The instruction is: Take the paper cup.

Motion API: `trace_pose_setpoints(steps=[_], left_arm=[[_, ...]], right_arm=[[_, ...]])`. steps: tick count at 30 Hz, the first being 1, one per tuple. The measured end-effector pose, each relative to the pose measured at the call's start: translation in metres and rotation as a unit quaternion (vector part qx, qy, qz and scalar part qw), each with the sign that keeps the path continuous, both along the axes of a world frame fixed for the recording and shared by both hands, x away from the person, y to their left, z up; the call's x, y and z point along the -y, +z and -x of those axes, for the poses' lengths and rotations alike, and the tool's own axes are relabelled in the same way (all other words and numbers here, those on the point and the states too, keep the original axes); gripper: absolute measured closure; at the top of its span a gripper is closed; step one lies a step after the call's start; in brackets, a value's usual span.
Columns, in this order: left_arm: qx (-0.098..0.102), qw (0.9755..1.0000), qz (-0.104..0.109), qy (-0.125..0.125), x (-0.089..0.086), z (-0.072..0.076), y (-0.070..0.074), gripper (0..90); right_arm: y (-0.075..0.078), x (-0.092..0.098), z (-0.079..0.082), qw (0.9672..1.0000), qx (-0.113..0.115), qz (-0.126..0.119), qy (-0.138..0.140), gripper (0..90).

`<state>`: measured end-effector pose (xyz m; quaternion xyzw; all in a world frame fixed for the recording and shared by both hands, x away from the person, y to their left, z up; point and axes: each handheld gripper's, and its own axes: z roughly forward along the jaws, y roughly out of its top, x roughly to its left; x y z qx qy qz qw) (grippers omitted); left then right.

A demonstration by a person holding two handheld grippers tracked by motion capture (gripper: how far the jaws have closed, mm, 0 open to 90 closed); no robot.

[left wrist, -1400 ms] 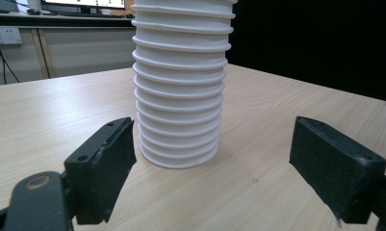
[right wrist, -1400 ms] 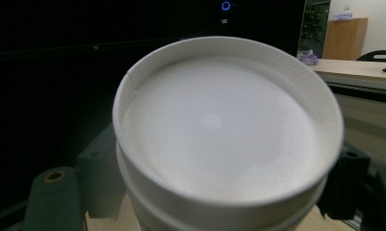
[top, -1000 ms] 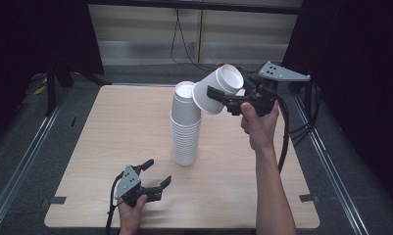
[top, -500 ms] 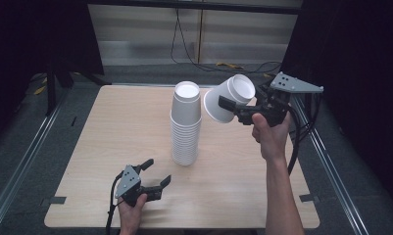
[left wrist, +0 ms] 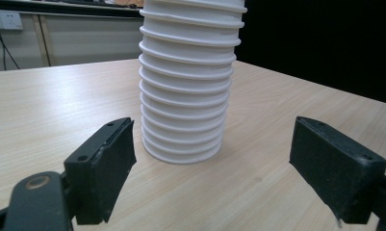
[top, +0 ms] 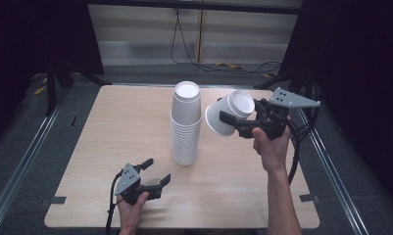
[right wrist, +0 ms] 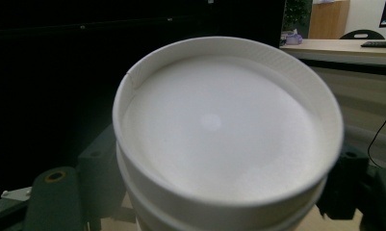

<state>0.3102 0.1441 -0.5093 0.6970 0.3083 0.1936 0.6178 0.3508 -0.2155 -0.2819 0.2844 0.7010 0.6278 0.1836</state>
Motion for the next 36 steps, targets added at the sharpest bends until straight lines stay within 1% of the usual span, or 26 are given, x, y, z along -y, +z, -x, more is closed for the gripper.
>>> trace_pose_setpoints(steps=[1,2,3,6,7,8,9,10,11,12,15,16,17,19,21,22,23,24,25,27,28,31,32,34,35,36], left_arm=[[0.001,1.0,0.001,0.003,0.001,0.0,0.0,15.9],[-0.003,1.0,0.006,-0.007,0.002,0.0,0.0,15.9],[-0.003,1.0,0.006,-0.007,0.002,0.0,0.0,15.9],[-0.001,0.9999,0.0,-0.014,0.002,0.0,0.001,15.9],[-0.005,0.9998,0.005,-0.019,0.004,0.0,0.001,15.9],[-0.001,0.9999,0.0,-0.017,0.003,0.0,0.002,15.9],[-0.001,0.9998,-0.001,-0.021,0.004,-0.001,0.003,15.8],[-0.004,0.9998,0.003,-0.021,0.005,0.0,0.004,15.9],[-0.004,0.9997,-0.003,-0.024,0.005,-0.001,0.005,15.8],[-0.005,0.9996,-0.003,-0.026,0.005,-0.001,0.006,15.8],[0.001,0.9994,-0.011,-0.033,0.007,-0.002,0.011,15.8],[-0.006,0.9993,-0.005,-0.036,0.008,-0.001,0.012,15.9],[-0.003,0.9993,-0.005,-0.038,0.009,-0.001,0.013,15.8],[-0.003,0.999,0.002,-0.045,0.009,-0.001,0.015,15.9],[0.004,0.9987,-0.001,-0.05,0.009,-0.002,0.017,15.9],[0.001,0.9987,0.003,-0.05,0.01,-0.001,0.018,15.9],[0.005,0.9986,0.002,-0.052,0.01,-0.001,0.019,15.9],[0.002,0.9984,0.004,-0.056,0.011,-0.001,0.019,15.9],[0.006,0.9981,-0.003,-0.061,0.01,-0.002,0.02,15.9],[-0.003,0.9977,0.006,-0.067,0.012,-0.001,0.021,15.9],[0.0,0.9976,0.003,-0.069,0.013,-0.001,0.021,15.9],[0.009,0.997,-0.002,-0.077,0.013,-0.001,0.025,15.9],[0.005,0.9967,0.006,-0.081,0.014,0.0,0.025,15.9],[0.008,0.9961,0.002,-0.088,0.014,0.0,0.027,15.9],[0.015,0.9958,-0.004,-0.09,0.014,0.0,0.028,15.8],[0.012,0.9957,-0.001,-0.092,0.015,0.001,0.029,15.8]], right_arm=[[-0.002,-0.001,0.001,1.0,-0.002,0.001,0.001,21.6],[-0.004,-0.002,0.001,1.0,0.0,-0.001,0.003,21.6],[-0.004,-0.002,0.001,1.0,0.0,-0.001,0.003,21.6],[-0.013,-0.006,0.005,0.9999,-0.005,0.001,0.01,21.6],[-0.015,-0.006,0.006,0.9999,-0.005,0.004,0.011,21.6],[-0.017,-0.007,0.007,0.9999,-0.008,0.006,0.013,21.6],[-0.019,-0.007,0.008,0.9998,-0.008,0.008,0.014,21.6],[-0.022,-0.007,0.009,0.9998,-0.011,0.004,0.015,21.6],[-0.025,-0.006,0.01,0.9998,-0.013,0.001,0.015,21.6],[-0.029,-0.006,0.01,0.9998,-0.016,-0.003,0.015,21.6],[-0.038,-0.007,0.011,0.9995,-0.025,-0.007,0.018,21.6],[-0.041,-0.008,0.011,0.9994,-0.026,-0.007,0.021,21.6],[-0.044,-0.01,0.011,0.9994,-0.026,-0.007,0.023,21.6],[-0.049,-0.012,0.012,0.9991,-0.031,-0.008,0.026,21.7],[-0.053,-0.014,0.013,0.9989,-0.034,-0.01,0.03,21.6],[-0.055,-0.015,0.014,0.9989,-0.033,-0.011,0.032,21.6],[-0.057,-0.016,0.014,0.9988,-0.034,-0.009,0.033,21.7],[-0.059,-0.018,0.015,0.9987,-0.036,-0.008,0.035,21.7],[-0.061,-0.019,0.015,0.9986,-0.038,-0.008,0.036,21.7],[-0.066,-0.021,0.015,0.9983,-0.039,-0.012,0.042,21.7],[-0.068,-0.022,0.016,0.9981,-0.04,-0.013,0.045,21.7],[-0.077,-0.027,0.016,0.9973,-0.046,-0.008,0.057,21.6],[-0.079,-0.029,0.016,0.9969,-0.049,-0.009,0.061,21.7],[-0.084,-0.031,0.015,0.9963,-0.051,-0.009,0.068,21.7],[-0.086,-0.031,0.015,0.9961,-0.054,-0.011,0.069,21.7],[-0.088,-0.032,0.015,0.9958,-0.056,-0.011,0.071,21.7]])
